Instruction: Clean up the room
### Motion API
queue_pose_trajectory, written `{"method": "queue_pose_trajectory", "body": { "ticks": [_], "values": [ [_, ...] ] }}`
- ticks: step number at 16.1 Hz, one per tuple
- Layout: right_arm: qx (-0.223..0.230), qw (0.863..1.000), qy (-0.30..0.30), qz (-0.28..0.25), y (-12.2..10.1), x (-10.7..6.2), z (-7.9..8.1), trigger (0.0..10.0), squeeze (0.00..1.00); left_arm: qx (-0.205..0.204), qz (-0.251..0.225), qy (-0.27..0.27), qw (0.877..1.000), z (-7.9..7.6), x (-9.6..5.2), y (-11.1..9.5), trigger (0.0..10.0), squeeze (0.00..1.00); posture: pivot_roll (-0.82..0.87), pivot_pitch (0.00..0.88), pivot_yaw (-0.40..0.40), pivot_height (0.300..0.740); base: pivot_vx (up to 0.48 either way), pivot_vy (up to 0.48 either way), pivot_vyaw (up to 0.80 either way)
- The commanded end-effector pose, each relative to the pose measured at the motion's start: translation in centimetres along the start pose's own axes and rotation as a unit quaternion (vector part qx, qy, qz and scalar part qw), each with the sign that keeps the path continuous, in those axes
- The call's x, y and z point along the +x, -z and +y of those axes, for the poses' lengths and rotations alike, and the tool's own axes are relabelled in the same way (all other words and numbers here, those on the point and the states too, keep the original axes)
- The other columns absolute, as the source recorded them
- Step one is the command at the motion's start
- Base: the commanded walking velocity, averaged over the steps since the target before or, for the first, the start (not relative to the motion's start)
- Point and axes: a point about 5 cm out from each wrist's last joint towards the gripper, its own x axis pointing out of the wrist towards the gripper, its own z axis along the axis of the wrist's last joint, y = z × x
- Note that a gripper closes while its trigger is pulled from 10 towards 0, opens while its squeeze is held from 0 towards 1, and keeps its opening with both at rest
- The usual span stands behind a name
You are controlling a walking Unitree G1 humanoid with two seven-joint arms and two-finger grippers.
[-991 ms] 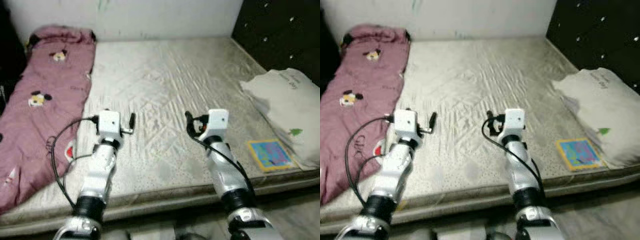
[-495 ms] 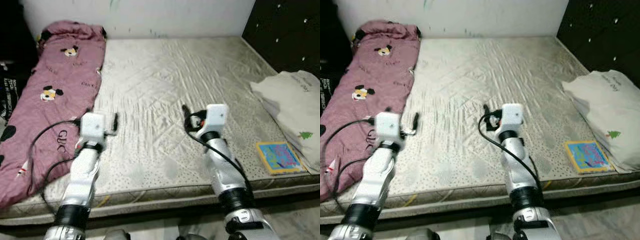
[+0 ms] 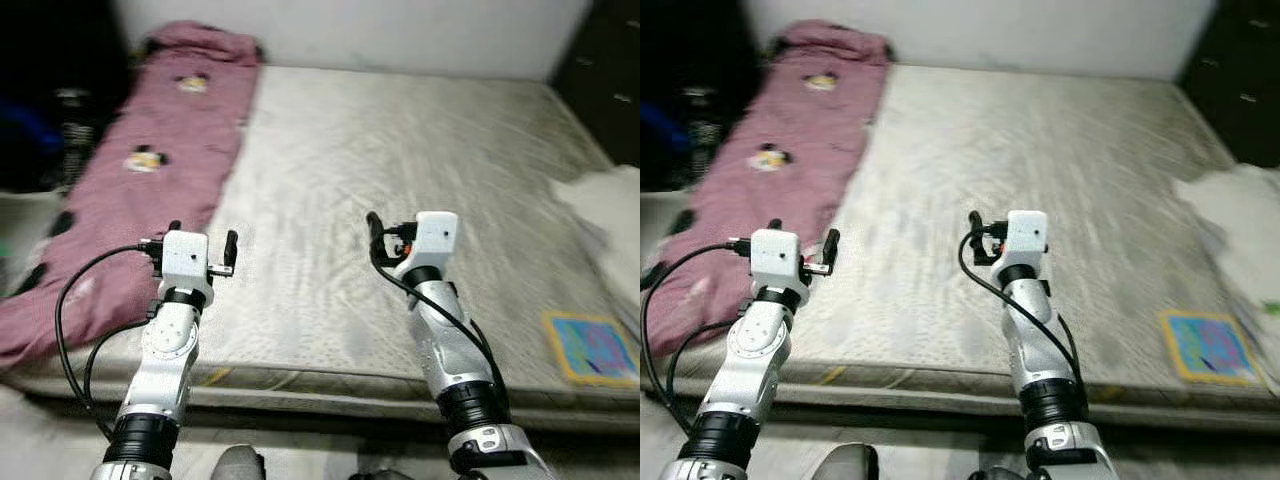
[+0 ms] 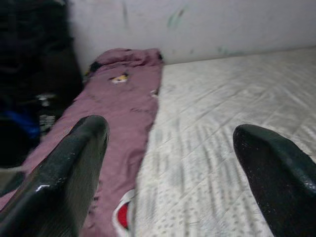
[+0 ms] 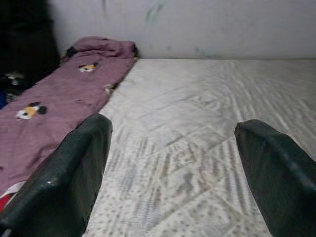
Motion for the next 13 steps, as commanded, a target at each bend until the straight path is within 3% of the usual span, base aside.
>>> {"method": "queue_pose_trajectory", "body": {
  "ticks": [1,6,13],
  "values": [
    [0.005,1.0,0.014,0.008,0.25,-0.04,-0.52,10.0,0.0,-0.001,0.005,0.008,1.0,-0.18,0.09,0.01,10.0,0.0,0.05,0.0,-0.018,0.74,0.0,0.0,0.0],
    [0.005,1.0,0.016,0.01,0.32,0.0,-0.52,10.0,0.0,-0.016,0.01,0.012,1.0,-0.32,0.18,0.06,10.0,0.0,0.05,0.0,-0.017,0.74,0.0,0.0,0.0],
    [0.004,1.0,0.016,0.011,0.36,0.04,-0.48,10.0,0.0,-0.021,0.016,0.015,1.0,-0.41,0.33,0.09,10.0,0.0,0.05,0.0,-0.017,0.74,0.0,0.451,0.0]
  ]
}}
